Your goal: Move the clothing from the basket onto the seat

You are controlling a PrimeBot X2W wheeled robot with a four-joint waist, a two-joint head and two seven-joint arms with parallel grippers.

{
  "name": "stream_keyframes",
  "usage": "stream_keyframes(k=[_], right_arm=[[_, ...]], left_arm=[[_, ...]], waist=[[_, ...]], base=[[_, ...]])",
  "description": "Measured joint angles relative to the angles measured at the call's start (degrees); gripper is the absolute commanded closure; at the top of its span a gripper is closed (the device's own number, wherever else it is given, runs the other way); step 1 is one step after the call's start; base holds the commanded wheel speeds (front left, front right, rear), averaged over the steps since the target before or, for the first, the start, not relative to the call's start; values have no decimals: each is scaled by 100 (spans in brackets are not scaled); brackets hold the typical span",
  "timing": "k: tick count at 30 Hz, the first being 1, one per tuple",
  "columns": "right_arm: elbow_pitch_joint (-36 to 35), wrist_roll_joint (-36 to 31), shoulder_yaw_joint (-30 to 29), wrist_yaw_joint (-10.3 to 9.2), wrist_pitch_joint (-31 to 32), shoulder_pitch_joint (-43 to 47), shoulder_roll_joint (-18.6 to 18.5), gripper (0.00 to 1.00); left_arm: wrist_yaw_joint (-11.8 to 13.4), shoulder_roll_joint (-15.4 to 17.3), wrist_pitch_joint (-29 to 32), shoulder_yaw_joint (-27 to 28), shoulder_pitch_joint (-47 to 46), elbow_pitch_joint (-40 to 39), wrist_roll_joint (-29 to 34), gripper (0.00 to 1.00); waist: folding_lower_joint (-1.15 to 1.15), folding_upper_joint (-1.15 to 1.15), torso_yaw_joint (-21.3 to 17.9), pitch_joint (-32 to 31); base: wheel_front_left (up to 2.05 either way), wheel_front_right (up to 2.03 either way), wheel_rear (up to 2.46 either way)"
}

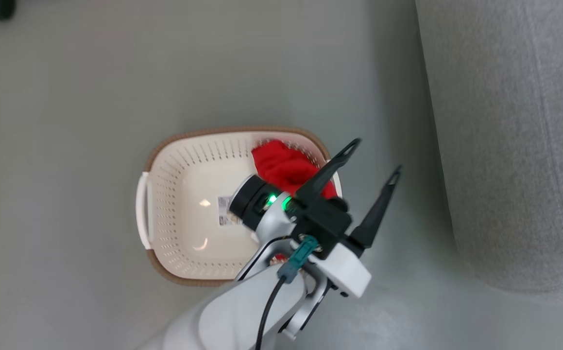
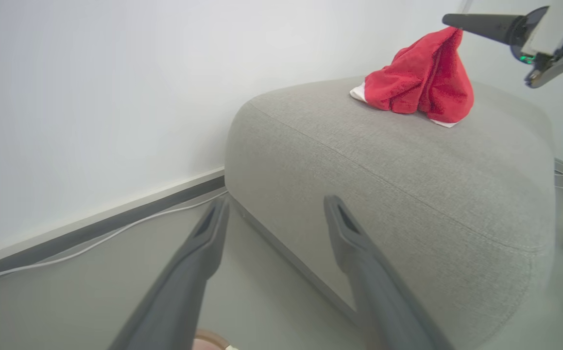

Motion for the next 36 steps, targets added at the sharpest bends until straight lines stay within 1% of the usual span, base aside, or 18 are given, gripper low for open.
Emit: stream_keyframes(k=[5,8,12,15,21,22,23,28,34,36], right_arm=[[-370,11,176,0,0,433,224,0],[-567,0,235,-1,1,712,342,0],[-753,-3,347,-1,1,1084,569,0],[-835,-18,413,-1,1,1319,727,0],[-999,-378,659,-1,1,1706,1089,0],[-1020,-487,709,-1,1,1870,1258,0],[-1036,-563,726,-1,2,1958,1344,0],[-1077,-624,762,-1,2,2331,1713,0],[-1066,-998,926,-1,3,2661,1926,0],[-1057,-1083,923,-1,3,2756,1985,0]], left_arm=[[-33,-15,0,669,707,66,211,0],[-69,-25,0,1215,1131,70,348,0],[-281,-31,1,1895,1686,99,582,0],[-365,-38,1,2406,2079,108,795,0],[-641,-43,1,3406,2794,99,1111,0],[-717,-44,2,3739,3060,65,1199,0],[-766,-43,2,3885,3190,52,1221,0],[-989,-41,7,4441,3722,-51,1339,0],[-1017,-44,7,4875,4121,-237,1507,0],[-1067,-44,7,5024,4279,-254,1516,0]], waist=[[0,0,166,-571],[0,0,272,-914],[0,0,412,-1349],[0,0,504,-1650],[0,0,630,-2168],[0,0,658,-2335],[0,0,670,-2416],[0,0,724,-2739],[0,0,722,-2953],[0,0,712,-3021]], base=[[0,0,0],[0,0,0],[0,0,0],[0,0,0],[0,0,0],[0,0,0],[0,0,0],[0,0,0],[0,0,0],[0,0,0]])
